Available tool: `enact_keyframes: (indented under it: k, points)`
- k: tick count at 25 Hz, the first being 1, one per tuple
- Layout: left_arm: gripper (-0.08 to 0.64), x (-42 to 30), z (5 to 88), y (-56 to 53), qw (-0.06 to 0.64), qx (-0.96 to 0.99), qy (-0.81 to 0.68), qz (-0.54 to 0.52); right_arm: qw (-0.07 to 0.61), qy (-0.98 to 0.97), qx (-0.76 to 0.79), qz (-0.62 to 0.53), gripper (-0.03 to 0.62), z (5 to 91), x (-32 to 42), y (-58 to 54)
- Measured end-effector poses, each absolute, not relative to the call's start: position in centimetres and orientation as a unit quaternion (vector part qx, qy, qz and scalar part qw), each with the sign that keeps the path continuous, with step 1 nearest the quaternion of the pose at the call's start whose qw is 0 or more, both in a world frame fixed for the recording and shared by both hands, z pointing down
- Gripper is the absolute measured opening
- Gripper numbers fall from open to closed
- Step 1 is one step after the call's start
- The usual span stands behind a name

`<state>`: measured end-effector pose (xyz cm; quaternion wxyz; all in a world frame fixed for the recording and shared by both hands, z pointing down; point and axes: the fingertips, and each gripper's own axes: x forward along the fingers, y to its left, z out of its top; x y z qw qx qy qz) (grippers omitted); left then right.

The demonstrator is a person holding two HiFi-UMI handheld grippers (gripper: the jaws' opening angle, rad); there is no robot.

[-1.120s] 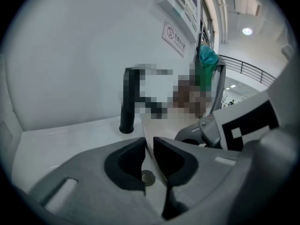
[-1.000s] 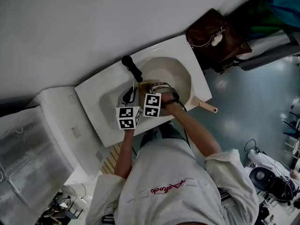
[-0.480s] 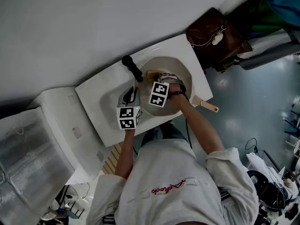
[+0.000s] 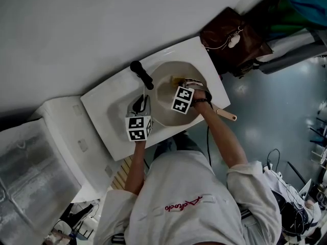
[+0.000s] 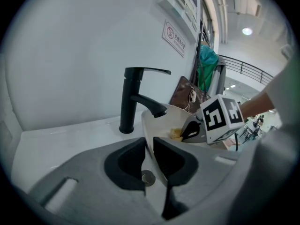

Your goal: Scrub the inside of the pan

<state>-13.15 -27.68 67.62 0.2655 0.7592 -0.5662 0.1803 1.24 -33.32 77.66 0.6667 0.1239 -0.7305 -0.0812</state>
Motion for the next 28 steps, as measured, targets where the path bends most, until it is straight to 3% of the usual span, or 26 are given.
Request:
enact_keyframes:
  k: [15, 28]
  points:
    - [0.055, -13.1, 67.6, -27.7, 0.265, 0.761, -0.564, 0.177, 0.677, -0.725, 0.106, -0.07, 0.025, 78.5, 3.8, -28.0]
    - [0.055, -13.2, 67.6, -27.7, 0.264, 0.762, -0.566, 0.174, 0.671, -0.734, 0.054, -0.093, 0.025, 78.6, 0.9, -22.1]
